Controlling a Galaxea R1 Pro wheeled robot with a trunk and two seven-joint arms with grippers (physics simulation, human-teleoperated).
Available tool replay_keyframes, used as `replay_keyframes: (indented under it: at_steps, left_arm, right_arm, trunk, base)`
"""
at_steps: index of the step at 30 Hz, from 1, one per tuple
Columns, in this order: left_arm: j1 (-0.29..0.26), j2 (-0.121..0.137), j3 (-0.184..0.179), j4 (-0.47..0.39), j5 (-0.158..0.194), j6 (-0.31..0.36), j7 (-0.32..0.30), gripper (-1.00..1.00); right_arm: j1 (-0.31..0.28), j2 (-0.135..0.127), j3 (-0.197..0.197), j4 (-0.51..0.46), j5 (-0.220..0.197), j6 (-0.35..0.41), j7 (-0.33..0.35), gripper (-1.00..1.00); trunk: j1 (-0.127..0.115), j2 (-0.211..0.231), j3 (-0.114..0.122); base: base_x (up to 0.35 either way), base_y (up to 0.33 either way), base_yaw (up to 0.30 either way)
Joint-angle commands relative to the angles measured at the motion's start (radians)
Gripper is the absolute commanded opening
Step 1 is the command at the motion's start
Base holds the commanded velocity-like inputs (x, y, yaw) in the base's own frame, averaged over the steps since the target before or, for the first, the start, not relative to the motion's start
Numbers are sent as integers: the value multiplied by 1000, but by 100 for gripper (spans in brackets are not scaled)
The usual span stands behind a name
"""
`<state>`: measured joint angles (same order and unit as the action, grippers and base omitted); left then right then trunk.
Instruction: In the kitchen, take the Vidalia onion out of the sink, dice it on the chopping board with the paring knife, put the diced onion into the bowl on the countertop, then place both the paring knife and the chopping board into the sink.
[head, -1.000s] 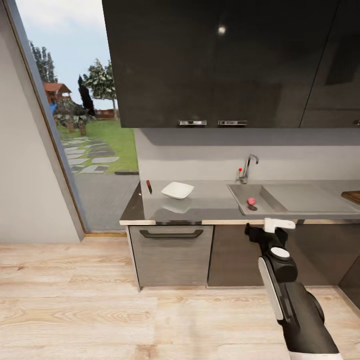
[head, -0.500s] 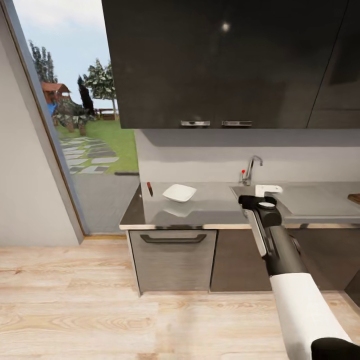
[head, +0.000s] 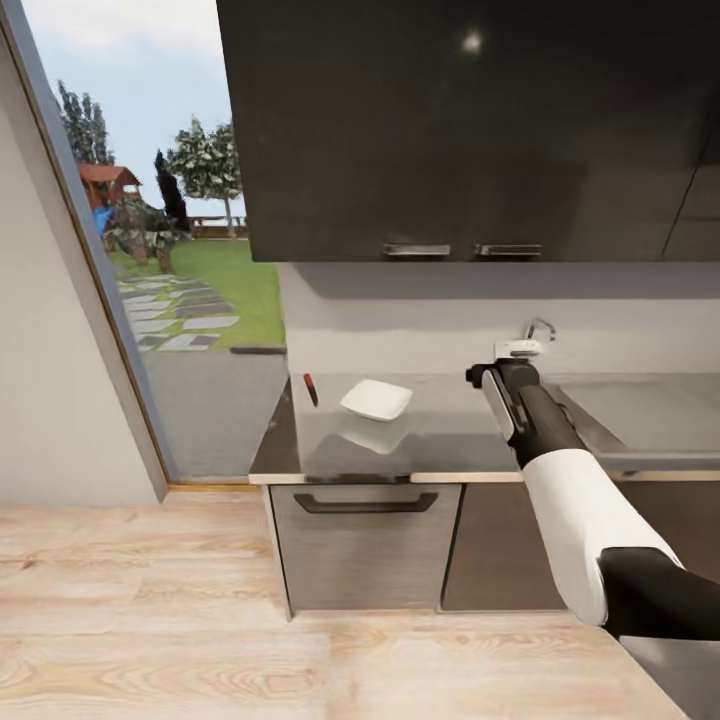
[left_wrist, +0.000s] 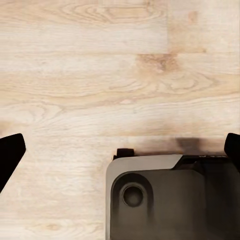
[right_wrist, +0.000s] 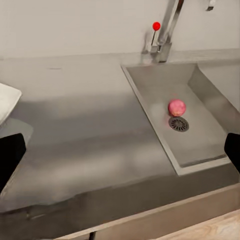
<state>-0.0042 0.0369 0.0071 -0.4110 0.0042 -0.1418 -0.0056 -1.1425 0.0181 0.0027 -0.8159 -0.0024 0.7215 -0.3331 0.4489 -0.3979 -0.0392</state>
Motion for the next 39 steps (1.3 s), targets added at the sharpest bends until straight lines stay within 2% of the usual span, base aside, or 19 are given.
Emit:
replay_keyframes:
  at_steps: [1, 4, 11, 27, 35, 39]
  left_arm:
    - [0, 0, 1, 0, 0, -2, -1, 100]
    - [0, 0, 1, 0, 0, -2, -1, 100]
    - [0, 0, 1, 0, 0, -2, -1, 100]
    - [0, 1, 1, 0, 0, -2, -1, 100]
    - [0, 0, 1, 0, 0, -2, -1, 100]
    - [0, 0, 1, 0, 0, -2, -1, 100]
  right_arm:
    - [-3, 1, 0, 4, -1, 5, -3, 100]
    - [-5, 1, 0, 9, -3, 5, 4, 100]
    - [-6, 1, 2, 43, -4, 4, 118, 100]
    - [-6, -3, 1, 148, -5, -56, 152, 100]
    - [-6, -10, 0, 160, -2, -62, 188, 100]
    - [-6, -14, 0, 179, -2, -97, 198, 100]
  trunk:
    - [1, -2, -2]
    - [1, -2, -2]
    - [1, -2, -2]
    - [1, -2, -2]
    - [1, -2, -2]
    - [1, -2, -2]
  base:
    - [281, 203, 0]
    - [279, 210, 0]
    - [274, 218, 0]
    - [266, 203, 0]
    - [203, -33, 0]
    - [55, -37, 0]
